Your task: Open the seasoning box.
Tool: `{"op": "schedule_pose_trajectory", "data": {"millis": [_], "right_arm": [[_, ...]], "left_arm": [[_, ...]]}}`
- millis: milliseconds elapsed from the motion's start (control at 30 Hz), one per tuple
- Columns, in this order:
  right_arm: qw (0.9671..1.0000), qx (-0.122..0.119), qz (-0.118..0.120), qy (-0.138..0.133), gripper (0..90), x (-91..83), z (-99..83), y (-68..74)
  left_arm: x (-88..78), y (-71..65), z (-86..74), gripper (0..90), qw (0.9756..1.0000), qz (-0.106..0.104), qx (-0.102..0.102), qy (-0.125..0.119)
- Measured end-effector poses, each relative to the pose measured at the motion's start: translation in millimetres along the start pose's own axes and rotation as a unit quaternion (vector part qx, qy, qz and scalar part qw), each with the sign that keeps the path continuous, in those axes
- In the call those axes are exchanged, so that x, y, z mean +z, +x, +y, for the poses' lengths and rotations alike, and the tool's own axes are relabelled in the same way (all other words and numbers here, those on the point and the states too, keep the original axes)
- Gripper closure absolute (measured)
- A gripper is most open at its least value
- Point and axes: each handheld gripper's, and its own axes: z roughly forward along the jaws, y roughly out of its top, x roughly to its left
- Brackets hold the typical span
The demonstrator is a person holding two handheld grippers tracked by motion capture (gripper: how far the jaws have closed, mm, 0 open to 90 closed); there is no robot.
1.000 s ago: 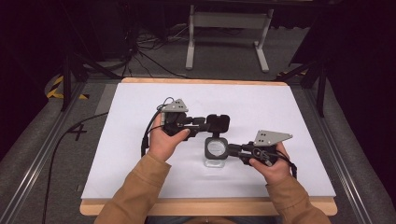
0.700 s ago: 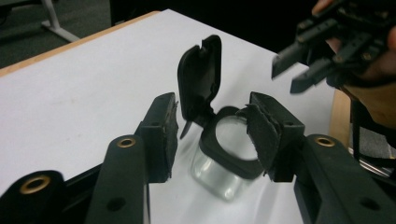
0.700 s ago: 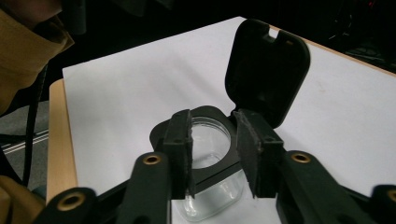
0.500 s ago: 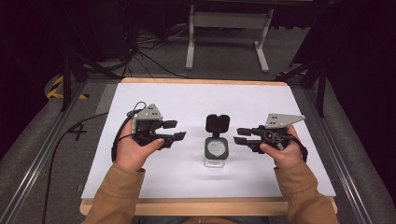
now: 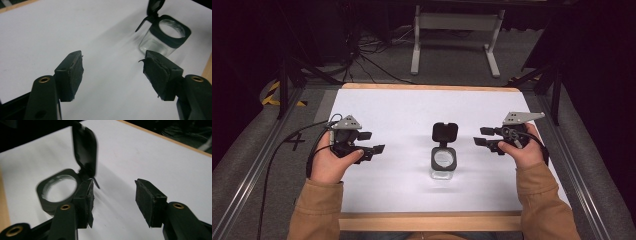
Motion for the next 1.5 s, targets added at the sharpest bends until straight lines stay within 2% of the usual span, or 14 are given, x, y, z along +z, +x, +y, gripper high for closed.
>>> {"op": "schedule_pose_trajectory", "data": {"millis": [67,100,133,267,333,400,467,567,700,833,1033,1100,1267,1500], "right_arm": [[0.9997,0.010,-0.018,0.010,46.7,-1.7,-4.1,-8.0],[0.9997,0.010,-0.018,0.010,46.7,-1.7,-4.1,-8.0],[0.9995,0.014,-0.025,0.015,46.7,-2.3,-6.3,-12.4],[0.9962,0.013,-0.078,0.035,45.6,-1.7,-18.4,-32.5],[0.9945,0.019,-0.092,0.047,44.5,0.7,-24.0,-39.2],[0.9942,0.026,-0.089,0.055,44.1,4.3,-29.7,-45.6],[0.9933,0.030,-0.089,0.067,43.5,8.3,-35.5,-51.3],[0.9919,0.033,-0.091,0.082,43.2,15.4,-45.0,-60.0],[0.9908,0.035,-0.092,0.092,42.7,23.2,-55.4,-68.1],[0.9907,0.036,-0.092,0.094,42.7,27.6,-60.8,-71.3],[0.9921,0.038,-0.084,0.086,41.3,35.2,-70.6,-76.2],[0.9920,0.035,-0.085,0.086,41.3,36.3,-72.0,-76.6],[0.9927,0.017,-0.082,0.087,41.3,42.2,-76.8,-74.9],[0.9923,0.006,-0.076,0.098,40.9,51.1,-80.1,-70.5]], "left_arm": [[2.6,7.5,-4.4,31.3,0.9999,0.003,-0.007,0.014],[2.6,7.5,-4.4,31.4,0.9999,0.003,-0.007,0.014],[6.0,14.0,-8.4,31.4,0.9996,0.004,-0.012,0.024],[16.3,29.9,-18.9,31.6,0.9987,0.010,-0.024,0.044],[21.4,36.9,-23.7,31.1,0.9981,0.015,-0.035,0.047],[24.9,42.9,-27.9,30.8,0.9976,0.023,-0.042,0.050],[29.0,49.2,-32.4,30.8,0.9976,0.020,-0.053,0.039],[33.9,55.3,-37.3,31.0,0.9972,0.027,-0.058,0.039],[42.7,62.3,-44.4,30.1,0.9966,0.028,-0.067,0.040],[51.4,67.4,-49.9,30.0,0.9963,0.029,-0.067,0.046],[63.2,68.1,-53.9,28.6,0.9953,0.034,-0.048,0.077],[64.9,67.4,-54.2,28.5,0.9952,0.033,-0.046,0.079],[72.9,65.1,-53.5,28.0,0.9947,0.032,-0.023,0.096],[79.9,59.7,-52.7,26.5,0.9937,0.027,-0.012,0.108]]}}
